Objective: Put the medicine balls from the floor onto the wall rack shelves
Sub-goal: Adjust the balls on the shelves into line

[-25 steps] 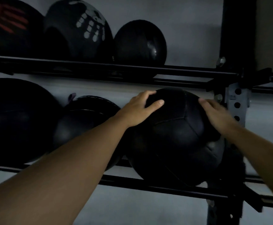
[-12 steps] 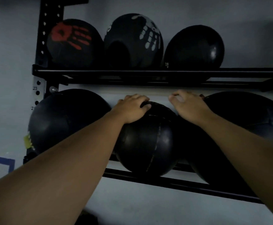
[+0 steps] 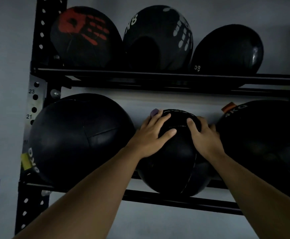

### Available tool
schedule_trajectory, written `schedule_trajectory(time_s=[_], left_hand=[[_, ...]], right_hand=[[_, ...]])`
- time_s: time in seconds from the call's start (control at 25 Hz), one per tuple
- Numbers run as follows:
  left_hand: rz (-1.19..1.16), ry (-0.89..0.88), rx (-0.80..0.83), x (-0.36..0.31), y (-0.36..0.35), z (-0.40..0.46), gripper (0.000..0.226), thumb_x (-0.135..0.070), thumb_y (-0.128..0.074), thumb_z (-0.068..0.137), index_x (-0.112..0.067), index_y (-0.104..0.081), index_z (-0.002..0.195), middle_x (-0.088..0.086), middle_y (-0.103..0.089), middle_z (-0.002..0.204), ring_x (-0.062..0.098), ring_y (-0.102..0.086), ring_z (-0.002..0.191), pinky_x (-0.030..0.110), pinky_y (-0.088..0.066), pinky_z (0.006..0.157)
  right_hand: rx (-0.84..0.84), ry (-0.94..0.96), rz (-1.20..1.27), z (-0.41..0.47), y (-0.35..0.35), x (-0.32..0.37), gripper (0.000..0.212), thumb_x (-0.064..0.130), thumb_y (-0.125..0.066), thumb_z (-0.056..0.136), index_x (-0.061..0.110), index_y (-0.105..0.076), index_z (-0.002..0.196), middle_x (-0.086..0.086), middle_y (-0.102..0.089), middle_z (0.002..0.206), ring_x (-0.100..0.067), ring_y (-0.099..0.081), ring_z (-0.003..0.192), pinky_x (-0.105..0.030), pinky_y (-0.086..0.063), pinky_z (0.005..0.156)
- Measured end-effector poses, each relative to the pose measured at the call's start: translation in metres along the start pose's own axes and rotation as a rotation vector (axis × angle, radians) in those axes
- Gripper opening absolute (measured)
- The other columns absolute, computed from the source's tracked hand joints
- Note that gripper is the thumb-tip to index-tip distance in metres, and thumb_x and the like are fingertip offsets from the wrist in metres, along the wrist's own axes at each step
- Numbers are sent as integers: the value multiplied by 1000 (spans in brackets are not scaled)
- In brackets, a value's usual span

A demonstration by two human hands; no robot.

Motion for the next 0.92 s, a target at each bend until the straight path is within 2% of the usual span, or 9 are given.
schedule_trajectory(time_s=[0.16,0.4,0.6,0.72,0.92], left_hand=[[2,1,-26,15,8,1,70,-63,-36,111,-43,-16,175,-19,4,187,15,2,175,46,-10,138],[24,7,-35,14,6,3,68,-60,-35,113,-41,-16,176,-18,3,187,17,0,175,44,-13,136],[166,38,57,8,23,-2,72,-67,-33,111,-45,-11,176,-16,5,188,23,-4,176,50,-13,137],[359,43,19,15,62,-7,71,-64,-34,111,-41,-18,176,-7,-12,189,24,-14,175,49,-12,138],[540,132,-176,59,164,-33,63,-57,-39,112,-31,-41,170,2,-37,181,30,-29,170,50,-20,138]], right_hand=[[-32,47,-75,5,-12,16,75,74,-28,103,35,-31,167,-26,-35,169,-51,-32,156,-59,-30,126],[-16,62,-97,8,-12,13,75,74,-26,103,35,-31,167,-27,-35,167,-52,-30,156,-61,-27,127],[56,97,-133,8,-1,23,69,68,-31,105,30,-36,163,-23,-38,167,-50,-34,155,-61,-27,125],[53,200,-139,4,-5,60,67,65,-37,105,33,-39,163,-18,-44,167,-46,-39,155,-58,-31,124],[79,324,-70,-21,-50,145,64,62,-43,106,30,-45,161,-16,-47,166,-41,-41,154,-53,-32,124]])
Point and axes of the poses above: each hand's wrist, its own z-axis towards the middle knuckle, its own y-axis out of the back of the hand, x = y × z, the point moved 4 cm from there along z, towards the middle knuckle
